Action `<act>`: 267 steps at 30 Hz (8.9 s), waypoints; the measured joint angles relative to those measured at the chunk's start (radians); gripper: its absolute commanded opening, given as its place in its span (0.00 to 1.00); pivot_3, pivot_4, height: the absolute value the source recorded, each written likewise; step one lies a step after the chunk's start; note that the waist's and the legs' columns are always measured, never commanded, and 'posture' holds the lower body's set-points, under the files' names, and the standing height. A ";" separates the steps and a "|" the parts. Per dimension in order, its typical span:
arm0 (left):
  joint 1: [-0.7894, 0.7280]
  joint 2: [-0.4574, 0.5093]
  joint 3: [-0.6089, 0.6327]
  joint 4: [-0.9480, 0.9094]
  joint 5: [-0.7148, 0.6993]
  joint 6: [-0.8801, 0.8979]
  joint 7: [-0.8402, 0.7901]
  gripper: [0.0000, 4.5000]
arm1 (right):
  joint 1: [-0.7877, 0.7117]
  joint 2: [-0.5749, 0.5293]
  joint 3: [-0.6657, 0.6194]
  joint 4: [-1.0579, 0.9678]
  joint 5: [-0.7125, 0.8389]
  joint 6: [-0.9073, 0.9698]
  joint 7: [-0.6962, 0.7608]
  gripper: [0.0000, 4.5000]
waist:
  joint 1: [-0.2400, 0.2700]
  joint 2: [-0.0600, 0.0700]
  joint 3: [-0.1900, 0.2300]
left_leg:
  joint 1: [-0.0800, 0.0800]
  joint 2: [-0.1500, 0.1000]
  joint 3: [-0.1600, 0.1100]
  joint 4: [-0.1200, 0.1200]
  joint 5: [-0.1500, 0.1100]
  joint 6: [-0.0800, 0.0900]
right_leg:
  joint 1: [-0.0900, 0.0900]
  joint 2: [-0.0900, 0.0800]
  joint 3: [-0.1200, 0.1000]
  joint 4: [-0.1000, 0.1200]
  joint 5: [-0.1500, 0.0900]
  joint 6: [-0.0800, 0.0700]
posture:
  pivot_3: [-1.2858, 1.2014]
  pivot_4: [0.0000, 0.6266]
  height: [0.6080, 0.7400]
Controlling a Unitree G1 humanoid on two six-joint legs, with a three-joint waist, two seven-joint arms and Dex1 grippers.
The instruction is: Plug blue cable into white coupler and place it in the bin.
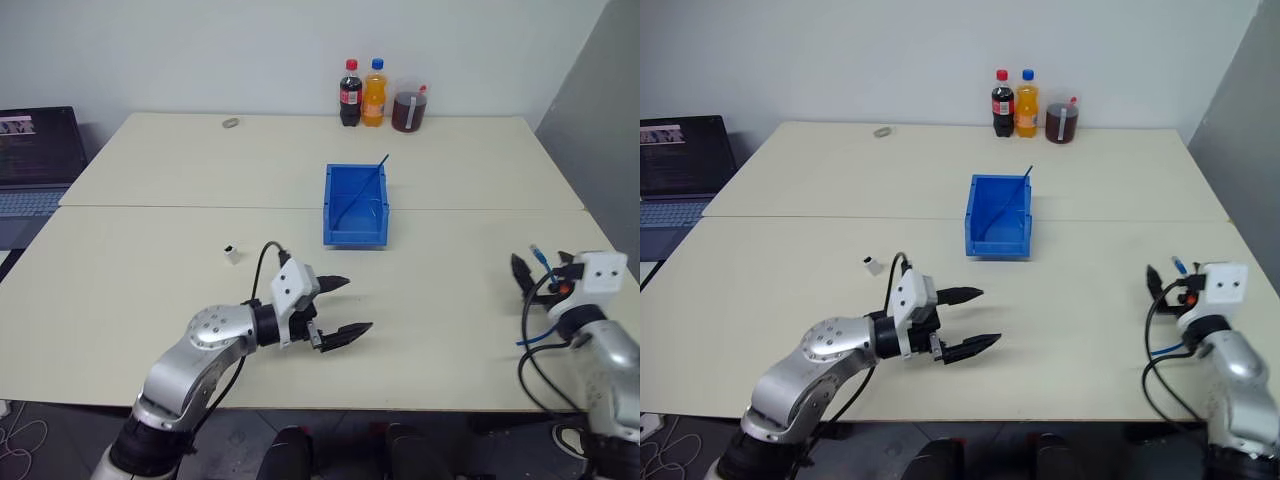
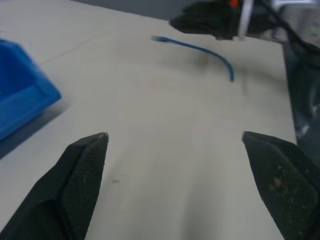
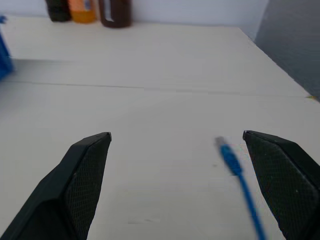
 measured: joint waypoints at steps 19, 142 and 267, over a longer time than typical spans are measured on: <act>-0.120 0.007 -0.087 0.047 -0.004 0.019 -0.147 1.00 | -0.279 -0.241 0.096 0.547 -0.046 0.198 0.271 0.71 | -0.010 -0.003 0.003 | 0.002 0.001 0.004 0.001 0.000 0.000 | 0.001 0.000 0.004 0.000 -0.001 0.003 | 0.52 0.24 1.00; -0.065 -0.158 0.237 0.219 -0.313 0.259 -0.018 0.06 | -0.074 0.262 0.321 -0.452 0.422 0.545 0.262 0.80 | -0.005 -0.009 0.005 | -0.004 0.001 0.017 0.003 -0.001 0.002 | -0.011 0.001 0.018 0.002 0.006 0.006 | 0.52 0.24 1.00; -0.141 -0.517 0.498 0.522 0.357 -0.126 1.154 0.22 | -0.196 0.177 0.369 -0.312 0.616 0.541 0.210 0.00 | -0.001 -0.011 0.006 | -0.006 -0.001 0.018 0.003 -0.001 0.002 | -0.012 0.000 0.020 0.001 0.007 0.008 | 0.52 0.24 1.00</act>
